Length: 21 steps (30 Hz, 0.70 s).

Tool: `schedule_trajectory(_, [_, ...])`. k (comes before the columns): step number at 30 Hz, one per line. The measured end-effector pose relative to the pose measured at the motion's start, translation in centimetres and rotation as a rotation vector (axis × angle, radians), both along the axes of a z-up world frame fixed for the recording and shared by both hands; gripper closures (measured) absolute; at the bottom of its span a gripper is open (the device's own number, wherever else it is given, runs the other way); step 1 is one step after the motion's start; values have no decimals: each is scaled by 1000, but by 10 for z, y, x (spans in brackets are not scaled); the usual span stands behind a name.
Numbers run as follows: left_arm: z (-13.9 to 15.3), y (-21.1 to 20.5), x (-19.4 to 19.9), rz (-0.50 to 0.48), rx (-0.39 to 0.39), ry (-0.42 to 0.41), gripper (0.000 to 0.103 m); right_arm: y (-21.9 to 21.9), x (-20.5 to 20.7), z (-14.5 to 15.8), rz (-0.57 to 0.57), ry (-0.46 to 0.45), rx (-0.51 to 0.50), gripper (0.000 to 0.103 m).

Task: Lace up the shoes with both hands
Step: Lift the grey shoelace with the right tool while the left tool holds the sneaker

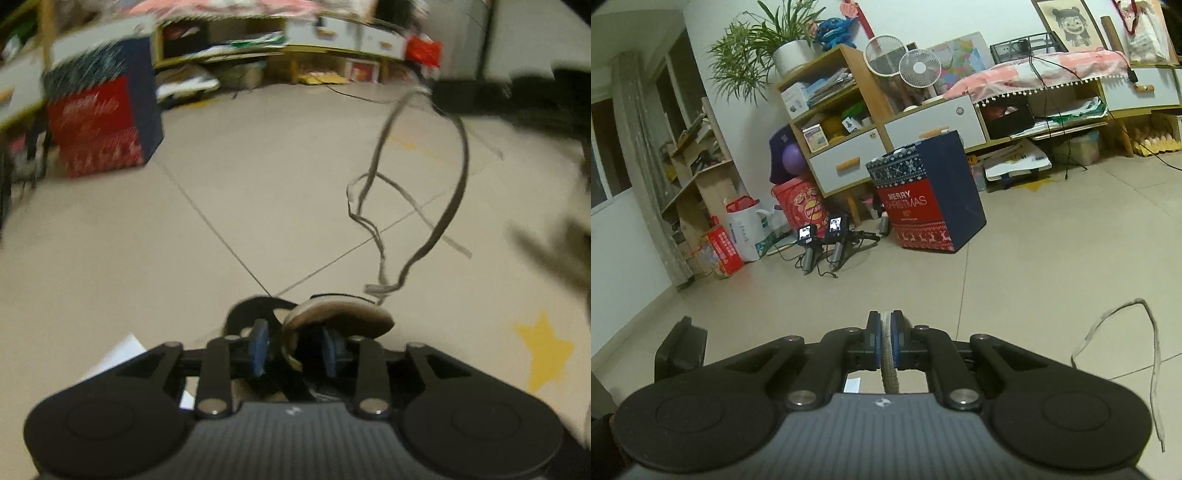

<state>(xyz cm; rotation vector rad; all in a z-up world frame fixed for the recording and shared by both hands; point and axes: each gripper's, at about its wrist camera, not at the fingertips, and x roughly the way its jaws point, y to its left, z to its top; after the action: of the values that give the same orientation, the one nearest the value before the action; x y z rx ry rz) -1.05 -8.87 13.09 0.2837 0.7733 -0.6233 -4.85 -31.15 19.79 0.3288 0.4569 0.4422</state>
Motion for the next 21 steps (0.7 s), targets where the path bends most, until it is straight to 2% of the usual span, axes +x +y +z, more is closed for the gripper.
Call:
schedule_trajectory(2, [0, -11, -2, -68, 77, -65, 69, 2, 1, 1, 9, -1, 0, 95])
schedule_trajectory(7, [-3, -19, -1, -140, 143, -106, 68, 3, 2, -1, 18, 9, -5, 94])
schedule_trajectory(10, [-1, -16, -3, -153, 166, -125, 61, -2, 3, -6, 10, 32, 32, 94])
schedule_trajectory(16, [-5, -20, -14, -187, 146, -102, 62, 3, -1, -9, 24, 42, 39, 94])
schedule_trajectory(17, [-7, -20, -20, -193, 159, -115, 64, 5, 0, -10, 28, 45, 44, 94])
schedule_trajectory(19, [-8, -18, -28, -189, 185, -129, 88, 7, 2, -12, 35, 52, 52, 94])
schedule_trajectory(21, [-9, -11, -28, -171, 186, -110, 93, 9, 2, -12, 42, 57, 50, 94])
